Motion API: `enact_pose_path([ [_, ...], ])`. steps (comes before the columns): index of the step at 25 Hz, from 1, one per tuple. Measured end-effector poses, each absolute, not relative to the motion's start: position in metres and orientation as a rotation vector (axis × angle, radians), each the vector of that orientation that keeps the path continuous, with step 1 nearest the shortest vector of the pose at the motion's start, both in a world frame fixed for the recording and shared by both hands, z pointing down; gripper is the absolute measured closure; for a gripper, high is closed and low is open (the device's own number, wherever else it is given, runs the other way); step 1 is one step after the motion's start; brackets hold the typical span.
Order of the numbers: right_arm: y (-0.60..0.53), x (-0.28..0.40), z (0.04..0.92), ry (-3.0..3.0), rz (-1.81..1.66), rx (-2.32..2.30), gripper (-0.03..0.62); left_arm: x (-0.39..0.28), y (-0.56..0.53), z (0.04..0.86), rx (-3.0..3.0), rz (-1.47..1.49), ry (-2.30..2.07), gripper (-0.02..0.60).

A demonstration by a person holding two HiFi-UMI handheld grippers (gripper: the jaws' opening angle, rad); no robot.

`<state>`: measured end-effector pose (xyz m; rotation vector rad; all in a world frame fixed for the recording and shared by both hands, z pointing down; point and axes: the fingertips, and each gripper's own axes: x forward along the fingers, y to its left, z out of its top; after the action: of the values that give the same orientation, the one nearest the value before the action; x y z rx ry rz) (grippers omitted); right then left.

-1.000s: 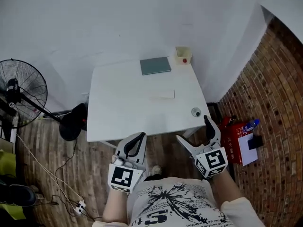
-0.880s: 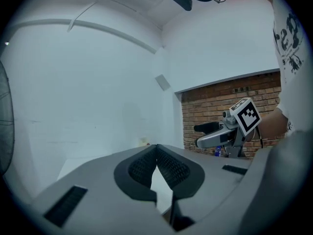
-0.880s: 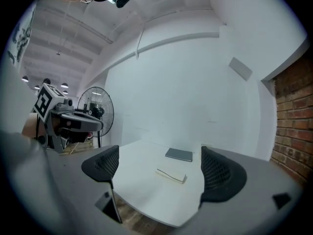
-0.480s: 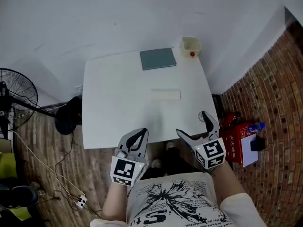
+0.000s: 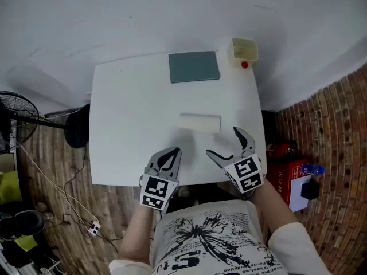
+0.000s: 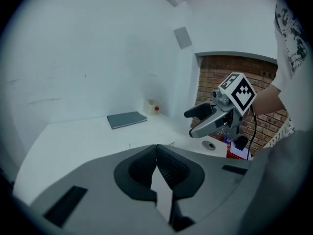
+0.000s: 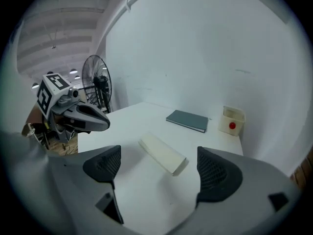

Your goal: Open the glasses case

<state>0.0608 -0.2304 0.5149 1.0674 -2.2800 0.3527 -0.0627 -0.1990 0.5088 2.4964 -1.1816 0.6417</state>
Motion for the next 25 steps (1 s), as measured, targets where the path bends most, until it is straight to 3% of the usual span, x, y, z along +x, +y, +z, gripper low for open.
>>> enact_pose_path([
  [11, -0.296, 0.062, 0.597, -2.168, 0.425, 0.808, 0.134, -0.037, -0.266, 0.605, 2.281, 0.75, -1.113, 0.568],
  [16, -0.304, 0.051, 0.608, -2.149, 0.387, 0.721, 0.2, -0.036, -0.279, 0.62, 2.24, 0.787, -1.108, 0.568],
  [25, -0.303, 0.048, 0.62, -2.061, 0.303, 0.661, 0.238, -0.038, -0.282, 0.629, 2.198, 0.758, -1.089, 0.568],
])
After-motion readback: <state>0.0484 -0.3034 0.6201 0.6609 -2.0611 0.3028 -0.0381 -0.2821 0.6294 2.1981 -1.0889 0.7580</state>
